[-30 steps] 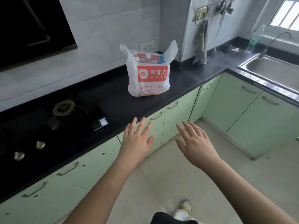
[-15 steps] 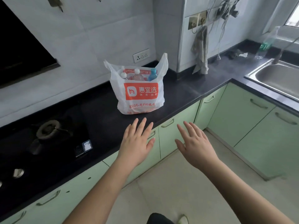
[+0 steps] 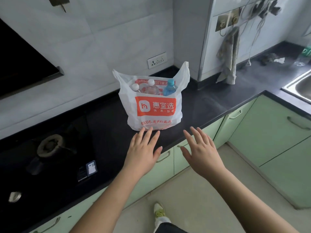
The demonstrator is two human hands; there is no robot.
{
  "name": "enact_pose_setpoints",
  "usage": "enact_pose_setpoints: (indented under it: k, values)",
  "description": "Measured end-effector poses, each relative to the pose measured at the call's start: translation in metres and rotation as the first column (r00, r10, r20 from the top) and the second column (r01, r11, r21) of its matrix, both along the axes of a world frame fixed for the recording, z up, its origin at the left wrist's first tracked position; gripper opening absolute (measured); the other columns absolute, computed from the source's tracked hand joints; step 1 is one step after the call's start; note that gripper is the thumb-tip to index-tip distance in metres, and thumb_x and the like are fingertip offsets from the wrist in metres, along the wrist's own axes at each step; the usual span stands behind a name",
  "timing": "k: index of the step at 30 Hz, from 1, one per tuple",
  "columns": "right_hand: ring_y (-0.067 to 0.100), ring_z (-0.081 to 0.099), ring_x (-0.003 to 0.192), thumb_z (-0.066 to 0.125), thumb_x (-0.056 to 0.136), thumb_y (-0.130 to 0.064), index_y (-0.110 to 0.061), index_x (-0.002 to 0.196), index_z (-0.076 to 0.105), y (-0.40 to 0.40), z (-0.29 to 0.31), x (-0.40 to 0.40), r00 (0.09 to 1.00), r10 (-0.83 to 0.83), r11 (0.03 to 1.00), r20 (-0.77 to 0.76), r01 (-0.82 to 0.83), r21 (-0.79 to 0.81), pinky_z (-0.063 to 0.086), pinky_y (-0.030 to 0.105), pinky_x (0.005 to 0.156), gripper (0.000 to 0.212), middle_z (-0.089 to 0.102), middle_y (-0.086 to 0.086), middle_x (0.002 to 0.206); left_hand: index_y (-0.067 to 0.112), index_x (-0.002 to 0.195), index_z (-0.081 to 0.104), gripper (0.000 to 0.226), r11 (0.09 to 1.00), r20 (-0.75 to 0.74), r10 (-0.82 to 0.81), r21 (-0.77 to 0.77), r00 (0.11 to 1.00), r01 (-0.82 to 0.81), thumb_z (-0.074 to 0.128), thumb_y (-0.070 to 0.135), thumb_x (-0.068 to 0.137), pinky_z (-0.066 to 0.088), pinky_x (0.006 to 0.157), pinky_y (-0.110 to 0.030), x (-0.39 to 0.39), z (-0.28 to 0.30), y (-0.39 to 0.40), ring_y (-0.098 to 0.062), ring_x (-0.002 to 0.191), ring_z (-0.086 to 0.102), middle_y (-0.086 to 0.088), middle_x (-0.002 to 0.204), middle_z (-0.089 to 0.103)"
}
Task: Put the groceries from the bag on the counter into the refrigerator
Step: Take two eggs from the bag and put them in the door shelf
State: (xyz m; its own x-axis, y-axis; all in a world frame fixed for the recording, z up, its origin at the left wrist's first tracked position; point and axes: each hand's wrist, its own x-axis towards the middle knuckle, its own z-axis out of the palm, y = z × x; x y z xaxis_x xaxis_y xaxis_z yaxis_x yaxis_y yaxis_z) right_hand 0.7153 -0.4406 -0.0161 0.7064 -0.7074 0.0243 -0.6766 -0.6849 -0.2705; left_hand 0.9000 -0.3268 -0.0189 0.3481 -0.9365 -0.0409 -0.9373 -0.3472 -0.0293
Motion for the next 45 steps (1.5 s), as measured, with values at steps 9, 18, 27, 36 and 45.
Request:
enact_pose_setpoints:
  k: [9,18,27,36,45]
  values:
    - [0.024,0.020,0.144,0.032,0.096,-0.052,-0.024,0.151,0.021,-0.058,0.014,0.094,0.999,-0.001,0.998,-0.035,-0.001,-0.056,0.020,0.041,0.116,0.063,0.027,0.003,0.156,0.025,0.155,0.011,0.062,0.997,-0.072,-0.037,-0.073,0.997,0.031,0.022,0.053,0.101,0.003,0.119,-0.047,0.102,0.008,-0.061,-0.028,0.150,0.000,-0.004,0.164,0.010]
    - [0.025,0.033,0.138,0.040,0.095,-0.050,-0.024,0.148,0.031,-0.100,0.030,0.150,0.999,-0.034,0.996,-0.039,0.031,-0.087,0.027,0.042,0.113,0.060,0.039,0.004,0.149,0.027,0.155,0.009,0.062,0.977,-0.126,-0.109,-0.198,0.986,0.082,0.025,0.053,0.100,0.003,0.119,-0.039,0.151,0.032,-0.121,-0.023,0.150,0.001,-0.002,0.164,0.007]
    - [0.027,0.045,0.130,0.052,0.095,-0.037,-0.020,0.141,0.045,-0.151,0.048,0.194,0.996,0.090,0.990,0.021,-0.087,-0.108,0.035,0.043,0.108,0.050,0.046,0.004,0.143,0.024,0.153,0.022,0.059,0.980,-0.102,-0.106,-0.177,0.989,0.087,0.036,0.048,0.100,-0.003,0.117,-0.035,0.173,0.038,-0.165,-0.020,0.150,0.007,-0.002,0.163,0.015]
    - [0.020,0.033,0.138,0.047,0.093,-0.051,-0.029,0.144,0.034,-0.206,0.043,0.217,0.990,0.143,0.989,0.009,-0.143,-0.031,0.028,0.039,0.113,0.057,0.035,-0.004,0.151,0.025,0.148,0.033,0.056,0.982,-0.059,-0.021,-0.189,0.998,0.009,0.043,0.047,0.098,0.009,0.119,-0.037,0.194,0.037,-0.195,-0.020,0.147,0.020,-0.001,0.158,0.028]
    - [0.020,0.040,0.132,0.050,0.091,-0.052,-0.031,0.146,0.028,-0.241,0.026,0.223,0.992,0.125,0.990,-0.020,-0.123,0.075,0.033,0.041,0.110,0.063,0.041,-0.004,0.145,0.025,0.141,0.042,0.049,0.956,-0.115,0.143,-0.241,0.983,-0.167,0.044,0.047,0.098,0.045,0.098,-0.032,0.212,0.032,-0.205,-0.016,0.118,0.058,0.001,0.138,0.056]
